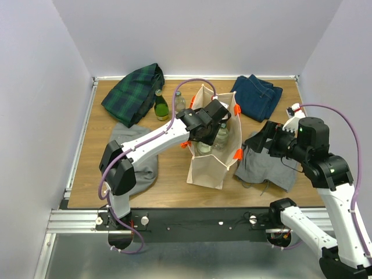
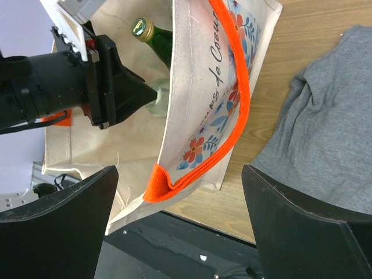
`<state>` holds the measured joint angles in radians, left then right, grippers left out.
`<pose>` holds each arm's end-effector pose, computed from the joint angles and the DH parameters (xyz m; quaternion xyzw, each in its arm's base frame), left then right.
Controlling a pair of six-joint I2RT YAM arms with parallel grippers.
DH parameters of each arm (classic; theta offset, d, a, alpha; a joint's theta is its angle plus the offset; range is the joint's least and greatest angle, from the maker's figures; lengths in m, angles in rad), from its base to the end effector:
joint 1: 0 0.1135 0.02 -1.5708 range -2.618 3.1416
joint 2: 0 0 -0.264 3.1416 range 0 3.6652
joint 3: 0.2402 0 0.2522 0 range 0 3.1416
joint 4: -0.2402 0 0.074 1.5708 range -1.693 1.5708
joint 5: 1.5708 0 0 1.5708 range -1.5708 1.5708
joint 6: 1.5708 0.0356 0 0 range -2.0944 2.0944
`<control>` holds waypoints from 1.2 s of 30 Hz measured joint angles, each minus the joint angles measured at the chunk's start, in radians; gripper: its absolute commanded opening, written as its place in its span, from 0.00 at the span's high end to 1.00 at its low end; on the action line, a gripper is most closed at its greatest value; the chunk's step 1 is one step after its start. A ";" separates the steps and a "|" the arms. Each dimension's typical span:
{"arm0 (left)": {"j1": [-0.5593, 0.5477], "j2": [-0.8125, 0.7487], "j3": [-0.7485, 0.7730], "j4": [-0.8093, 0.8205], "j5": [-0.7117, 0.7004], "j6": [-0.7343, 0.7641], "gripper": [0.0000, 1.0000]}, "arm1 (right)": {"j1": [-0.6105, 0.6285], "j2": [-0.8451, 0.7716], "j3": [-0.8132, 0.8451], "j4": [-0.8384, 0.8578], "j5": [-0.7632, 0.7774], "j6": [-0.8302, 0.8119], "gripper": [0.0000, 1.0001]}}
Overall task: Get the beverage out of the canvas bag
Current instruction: Take out the drink from the canvas bag.
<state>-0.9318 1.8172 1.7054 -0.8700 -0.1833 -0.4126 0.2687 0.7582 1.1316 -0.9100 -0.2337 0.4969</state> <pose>0.2408 -0.3133 0.3112 0.2189 0.9278 -0.1115 0.2807 0.1211 0.0419 0.3847 0.0410 0.8643 0.2774 0.4176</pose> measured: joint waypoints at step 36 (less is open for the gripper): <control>-0.034 -0.035 0.251 -0.195 0.002 0.038 1.00 | 0.000 -0.030 -0.038 0.002 0.000 0.000 0.04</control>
<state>-0.9653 1.7821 1.9564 -1.0645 -0.1818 -0.3744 0.2687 0.7284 1.0939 -0.9081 -0.2337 0.4973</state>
